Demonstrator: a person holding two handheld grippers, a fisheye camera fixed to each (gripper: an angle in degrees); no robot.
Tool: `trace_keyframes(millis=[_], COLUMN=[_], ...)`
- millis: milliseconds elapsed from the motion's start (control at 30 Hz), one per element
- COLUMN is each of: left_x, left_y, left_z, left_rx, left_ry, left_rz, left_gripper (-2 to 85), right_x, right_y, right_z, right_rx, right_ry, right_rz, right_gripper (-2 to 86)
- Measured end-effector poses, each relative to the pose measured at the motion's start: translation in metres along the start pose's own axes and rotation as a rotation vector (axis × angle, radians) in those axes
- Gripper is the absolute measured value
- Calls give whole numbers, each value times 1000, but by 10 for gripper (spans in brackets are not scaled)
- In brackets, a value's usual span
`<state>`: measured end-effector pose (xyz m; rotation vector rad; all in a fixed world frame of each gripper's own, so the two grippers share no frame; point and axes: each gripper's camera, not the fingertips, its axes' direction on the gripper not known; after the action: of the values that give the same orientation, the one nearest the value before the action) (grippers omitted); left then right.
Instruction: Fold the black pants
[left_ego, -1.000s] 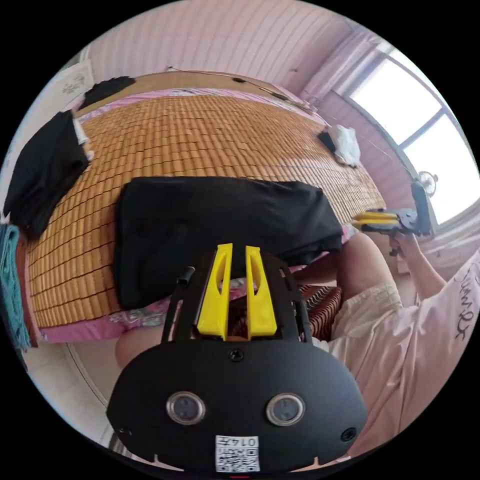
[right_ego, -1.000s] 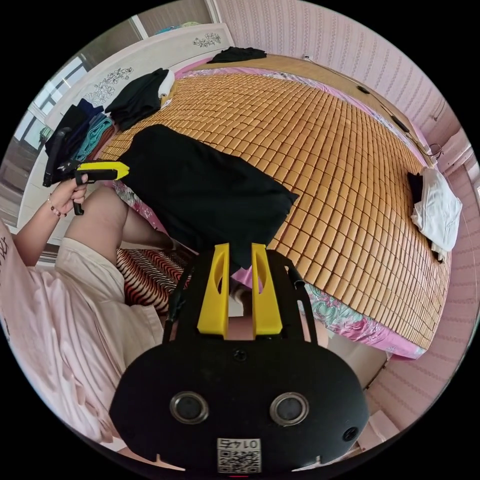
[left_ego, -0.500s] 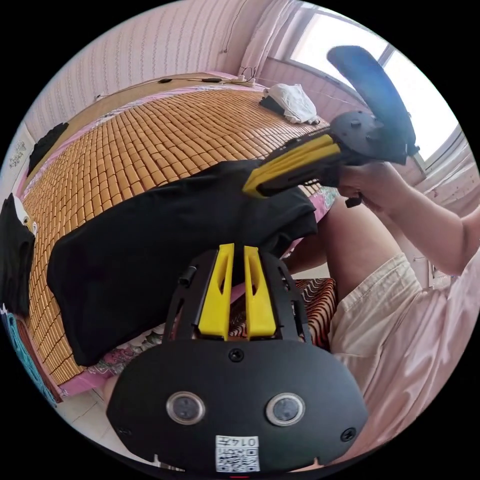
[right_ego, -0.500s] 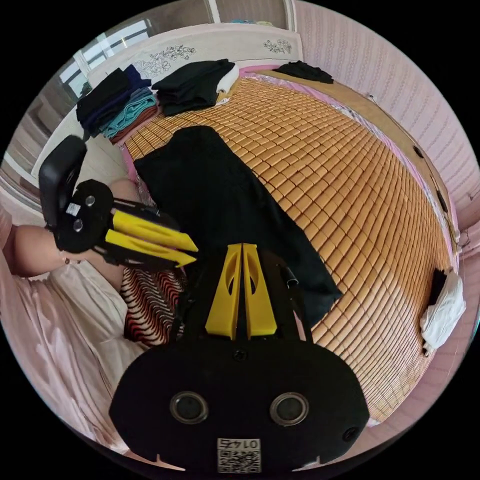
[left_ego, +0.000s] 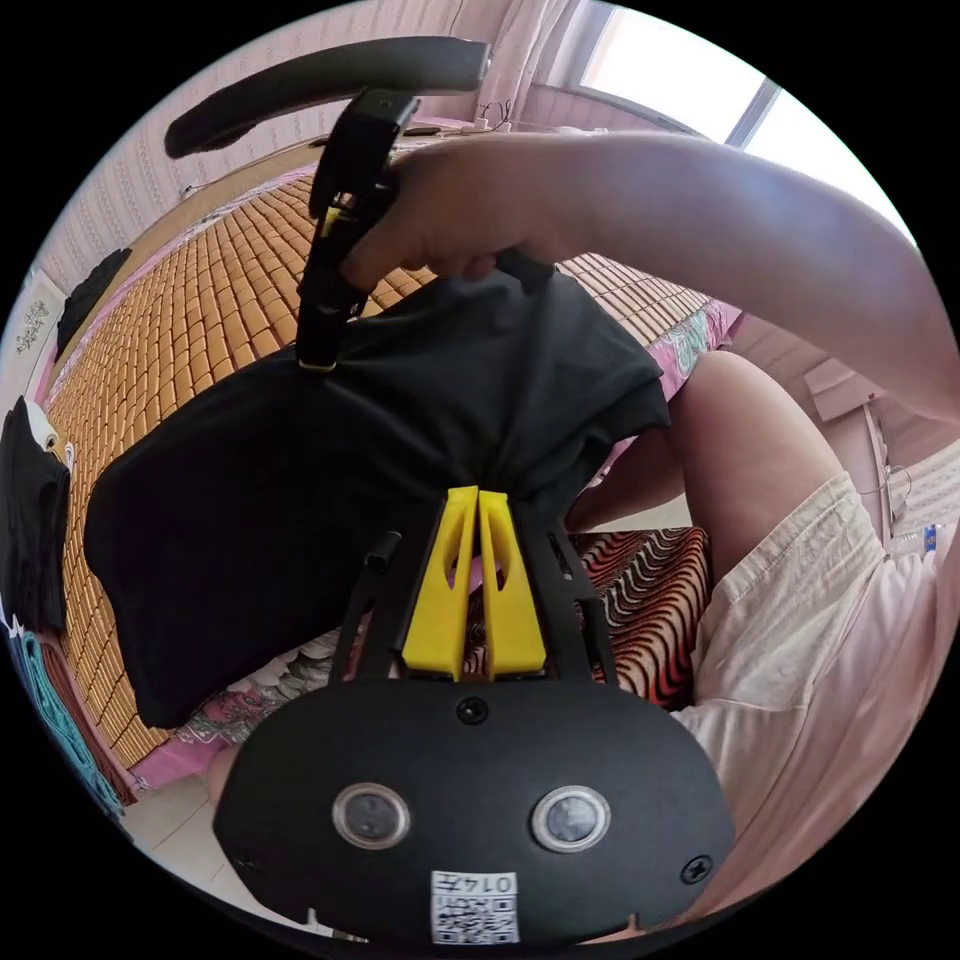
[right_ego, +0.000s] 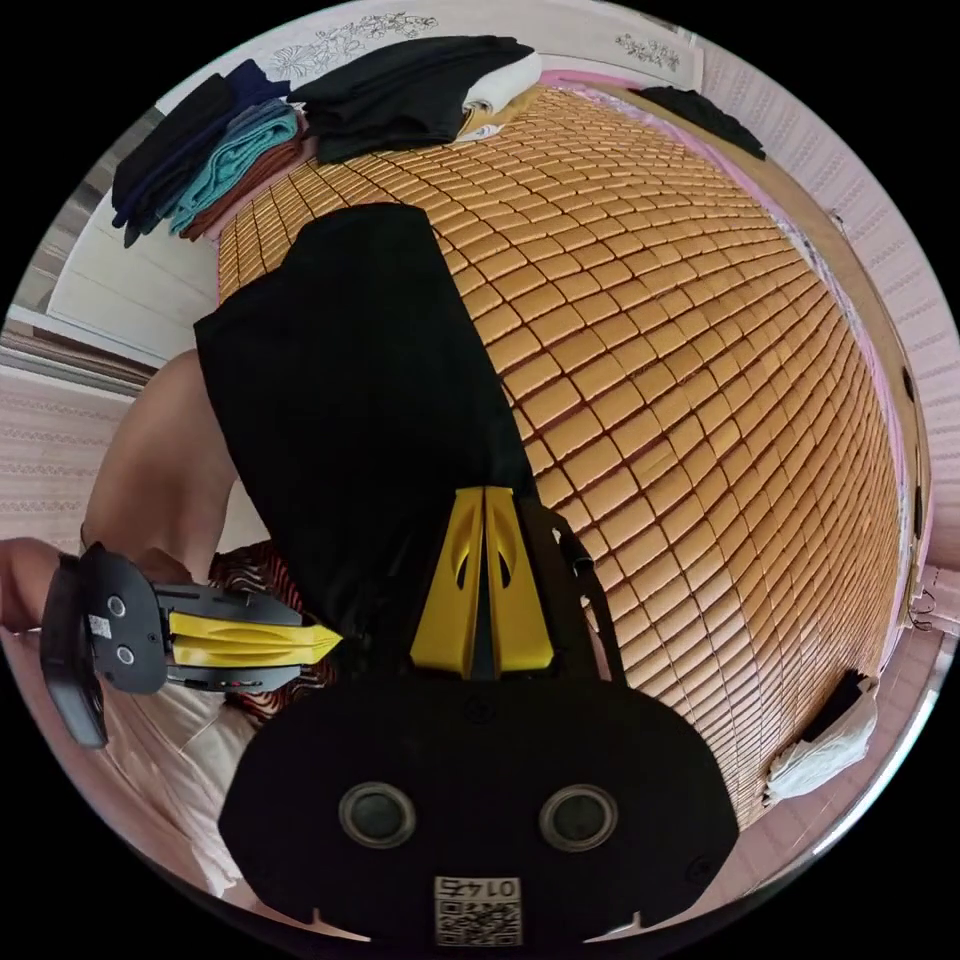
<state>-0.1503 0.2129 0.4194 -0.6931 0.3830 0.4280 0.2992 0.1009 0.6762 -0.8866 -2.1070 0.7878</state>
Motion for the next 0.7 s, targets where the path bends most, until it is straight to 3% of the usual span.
trace_keyframes(millis=[100,233,367,467,700], left_x=[-1,11,40,67,108], left_y=[8,16,12,6,-13], left_z=[-6,-25,-26,-13,26], left_rx=[16,119,227,246,127], left_ry=[31,76,133,149,59], left_rz=[-2,89,228,348,421], left_gripper=[-6,24,75,126,167], right_x=[35,81,114,126,156], right_y=[30,145,258,305,324], right_z=[-32,-80,-71,-53,-61], right_rx=[130,323,185,143,247], right_ry=[-77,-136,-239,-385,-559], right_rz=[104,331,576,687,710], right_gripper=[0,17,115,124,29])
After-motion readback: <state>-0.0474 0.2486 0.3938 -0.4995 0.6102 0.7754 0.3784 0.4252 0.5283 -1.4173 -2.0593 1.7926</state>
